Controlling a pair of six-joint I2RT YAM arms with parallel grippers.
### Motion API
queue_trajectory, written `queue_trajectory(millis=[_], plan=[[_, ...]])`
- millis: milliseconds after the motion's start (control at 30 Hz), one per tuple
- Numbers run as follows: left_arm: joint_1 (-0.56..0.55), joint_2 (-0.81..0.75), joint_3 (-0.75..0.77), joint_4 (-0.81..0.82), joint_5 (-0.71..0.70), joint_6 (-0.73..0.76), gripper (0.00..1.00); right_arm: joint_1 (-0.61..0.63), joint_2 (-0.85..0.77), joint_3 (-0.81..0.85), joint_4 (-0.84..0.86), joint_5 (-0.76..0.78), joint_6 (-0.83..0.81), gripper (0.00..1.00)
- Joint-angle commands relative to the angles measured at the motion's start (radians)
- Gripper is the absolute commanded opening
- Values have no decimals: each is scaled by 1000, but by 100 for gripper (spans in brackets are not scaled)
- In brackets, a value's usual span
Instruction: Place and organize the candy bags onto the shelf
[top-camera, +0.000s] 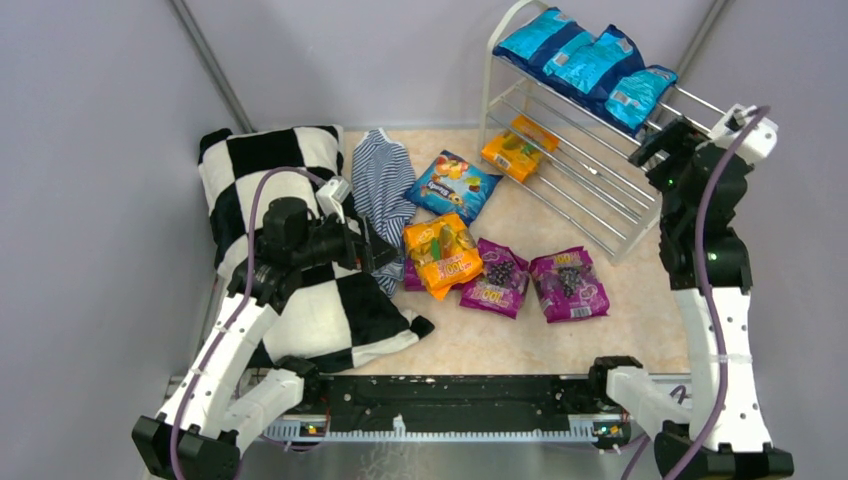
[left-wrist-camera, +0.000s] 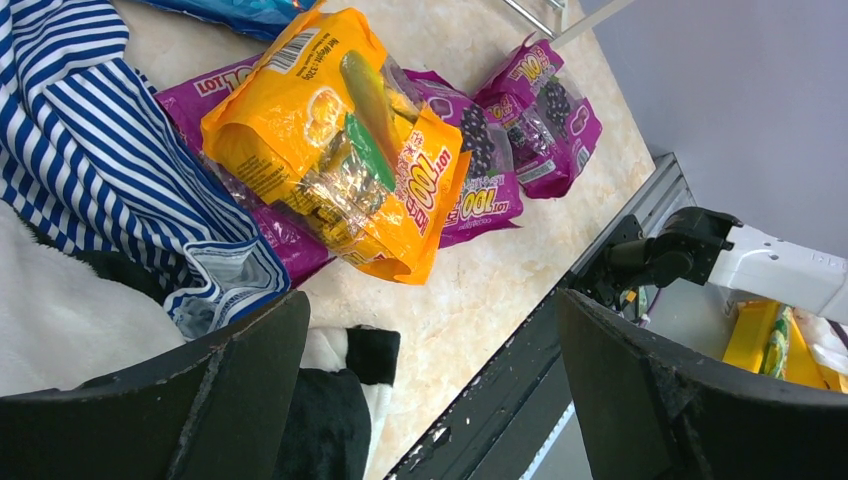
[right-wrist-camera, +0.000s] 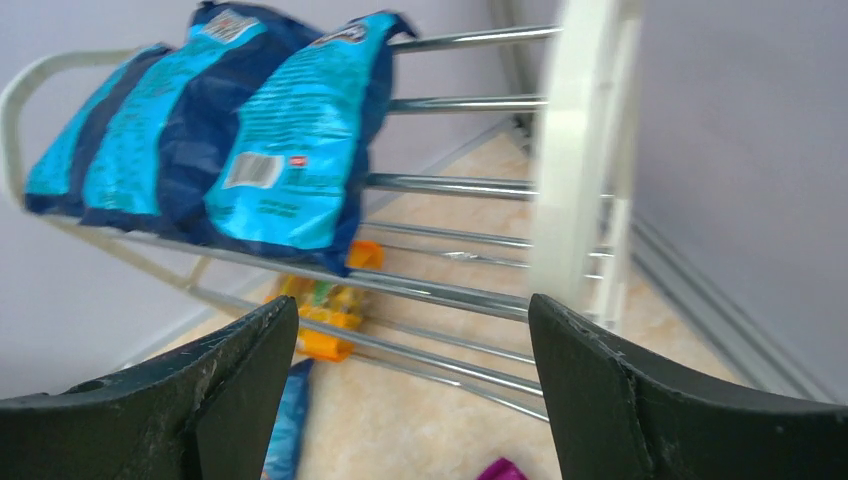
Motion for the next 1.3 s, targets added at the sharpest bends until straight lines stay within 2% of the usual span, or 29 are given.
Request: queue_trajectory(millis=[0, 167, 267, 333, 400, 467, 500, 633, 733, 933, 1100, 1167, 1267], plan=[[1, -18, 4, 22, 24, 15, 99, -9, -81, -7, -65, 185, -46, 84], [1, -18, 3, 18, 25, 14, 99, -9, -94, 29, -80, 108, -103, 85], [2, -17, 0, 19, 25, 6, 99, -9, -95, 47, -8, -177, -172, 84], [1, -12, 1, 23, 27, -1, 99, -9, -74, 75, 20, -364, -164, 85], [2, -6, 2, 28, 29, -10, 99, 4, -33, 118, 18, -482, -134, 85], [1, 2, 5, 33, 27, -20, 99, 70, 2, 143, 28, -528, -110, 85], [2, 5, 7, 37, 26, -24, 99, 128, 15, 141, 45, -511, -106, 85], [1, 18, 15, 48, 15, -45, 99, 498, 107, 102, 129, -281, -163, 90], [1, 26, 25, 44, 5, -57, 99, 631, 208, 40, 211, -258, -104, 90], [0, 13, 35, 19, -16, -73, 99, 642, 322, -203, 530, -144, 202, 92], [0, 6, 29, -3, -27, -79, 99, 632, 480, -239, 604, 3, 343, 94], [0, 3, 25, -3, -29, -83, 99, 586, 539, -265, 639, -7, 445, 95], [0, 3, 20, -4, -32, -85, 99, 507, 629, -320, 738, -95, 586, 89]])
